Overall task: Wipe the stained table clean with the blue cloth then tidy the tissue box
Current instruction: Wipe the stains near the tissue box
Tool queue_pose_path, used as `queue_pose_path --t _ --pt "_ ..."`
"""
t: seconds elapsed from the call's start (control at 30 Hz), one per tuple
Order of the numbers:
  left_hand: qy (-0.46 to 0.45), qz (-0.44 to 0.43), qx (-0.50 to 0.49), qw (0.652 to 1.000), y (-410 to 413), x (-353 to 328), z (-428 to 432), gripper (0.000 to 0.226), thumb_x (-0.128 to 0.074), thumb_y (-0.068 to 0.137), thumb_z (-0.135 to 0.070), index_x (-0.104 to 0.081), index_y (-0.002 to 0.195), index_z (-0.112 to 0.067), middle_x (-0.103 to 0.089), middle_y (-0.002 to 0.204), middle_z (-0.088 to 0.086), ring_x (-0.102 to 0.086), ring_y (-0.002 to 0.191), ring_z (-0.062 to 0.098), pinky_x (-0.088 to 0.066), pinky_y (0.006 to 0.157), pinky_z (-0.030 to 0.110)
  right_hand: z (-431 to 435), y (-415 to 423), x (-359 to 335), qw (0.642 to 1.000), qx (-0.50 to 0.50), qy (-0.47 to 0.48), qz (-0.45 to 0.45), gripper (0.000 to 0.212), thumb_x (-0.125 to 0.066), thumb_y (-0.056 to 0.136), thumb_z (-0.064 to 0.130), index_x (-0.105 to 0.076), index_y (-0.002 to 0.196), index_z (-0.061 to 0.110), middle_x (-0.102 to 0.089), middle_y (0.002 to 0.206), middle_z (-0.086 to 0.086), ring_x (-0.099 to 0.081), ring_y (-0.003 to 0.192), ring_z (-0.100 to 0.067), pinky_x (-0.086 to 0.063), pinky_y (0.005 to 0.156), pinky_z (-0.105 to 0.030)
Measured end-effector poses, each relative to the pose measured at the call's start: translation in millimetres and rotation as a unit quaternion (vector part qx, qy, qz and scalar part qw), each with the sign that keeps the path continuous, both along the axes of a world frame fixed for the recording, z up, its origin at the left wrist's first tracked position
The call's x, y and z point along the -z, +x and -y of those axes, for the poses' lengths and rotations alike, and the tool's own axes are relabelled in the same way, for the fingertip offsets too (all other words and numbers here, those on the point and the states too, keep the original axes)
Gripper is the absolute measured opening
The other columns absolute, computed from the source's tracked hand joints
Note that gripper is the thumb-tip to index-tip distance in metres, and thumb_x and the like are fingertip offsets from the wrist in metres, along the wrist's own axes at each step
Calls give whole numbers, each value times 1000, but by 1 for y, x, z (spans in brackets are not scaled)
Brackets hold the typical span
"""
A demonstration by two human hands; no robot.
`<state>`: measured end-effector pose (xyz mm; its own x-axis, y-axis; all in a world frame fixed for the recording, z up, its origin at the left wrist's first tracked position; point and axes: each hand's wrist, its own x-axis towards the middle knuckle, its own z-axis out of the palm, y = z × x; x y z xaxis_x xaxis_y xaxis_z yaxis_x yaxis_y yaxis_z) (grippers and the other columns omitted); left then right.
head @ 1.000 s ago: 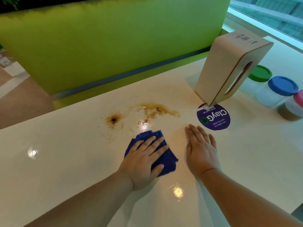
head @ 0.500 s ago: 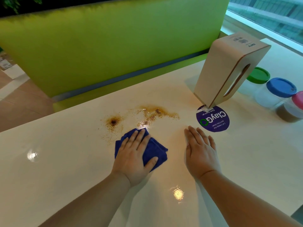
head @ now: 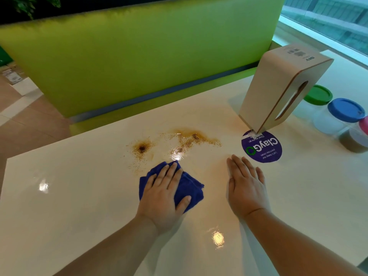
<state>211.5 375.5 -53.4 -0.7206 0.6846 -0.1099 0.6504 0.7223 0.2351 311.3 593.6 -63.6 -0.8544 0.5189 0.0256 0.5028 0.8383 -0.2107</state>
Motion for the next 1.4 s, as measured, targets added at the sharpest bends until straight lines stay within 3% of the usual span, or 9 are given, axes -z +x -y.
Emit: queue_pose_path --t 0.17,0.37,0.53,0.67,0.83,1.03,1.2,1.33,1.4 --pt "-4 -22 -90 996 -17 -2 7 80 -4 83 -67 -1 151 -24 4 159 -8 4 146 12 -3 117 37 0 0 1 1000 1 -6 -5 51 -32 97 25 -30 148 26 -29 155 8 -18 144 -15 -13 118 -43" --pt "4 2 41 999 19 0 23 68 -20 92 -63 -15 150 -28 -7 157 -14 -9 145 9 -4 115 30 0 0 1 1000 -5 6 4 54 -21 95 31 -29 148 26 -27 155 8 -16 145 -15 -12 118 -41" --pt "20 -13 -53 998 15 1 47 70 -15 89 -66 -5 150 -34 3 156 -19 3 145 6 -3 118 32 0 0 -1 1000 -2 -3 -2 51 -28 97 27 -31 148 26 -28 155 8 -17 144 -15 -13 118 -42" --pt "15 9 11 1000 15 1 59 67 -17 90 -66 -13 149 -35 -1 156 -20 -1 145 5 -3 116 34 1 0 -1 1000 0 -3 -3 50 -32 98 26 -31 148 26 -28 155 8 -18 144 -16 -13 118 -42" --pt "17 -22 -154 988 -10 0 73 72 -13 87 -64 -11 150 -30 -4 158 -13 2 145 8 -1 119 37 0 0 0 1000 -3 3 -1 51 -30 96 24 -33 147 24 -30 154 7 -20 144 -16 -15 117 -43" --pt "3 0 -30 1000 -12 2 89 69 -11 89 -66 -11 149 -34 -1 157 -19 8 144 1 -3 119 37 1 0 -1 1000 -3 6 -3 56 -25 91 29 -33 147 24 -31 154 6 -21 143 -17 -16 117 -44" --pt "9 -22 -189 982 -28 1 90 74 -9 85 -64 -12 150 -29 -5 158 -11 0 146 10 -1 119 38 1 0 -1 1000 -3 8 -2 53 -30 94 26 -34 147 23 -31 154 6 -21 143 -17 -16 117 -45" --pt "9 -1 -47 999 -23 2 93 70 -10 87 -68 -14 149 -35 0 155 -20 4 145 4 3 118 33 2 0 -2 1000 -6 9 5 58 -22 90 31 -36 146 23 -32 153 6 -23 142 -18 -17 116 -45" --pt "10 -4 -55 998 -33 2 107 71 -10 86 -69 -15 148 -36 -4 156 -19 2 145 4 1 118 33 3 -4 -3 1000 -3 14 16 55 -28 92 28 -37 145 22 -33 152 6 -25 141 -19 -15 116 -46"
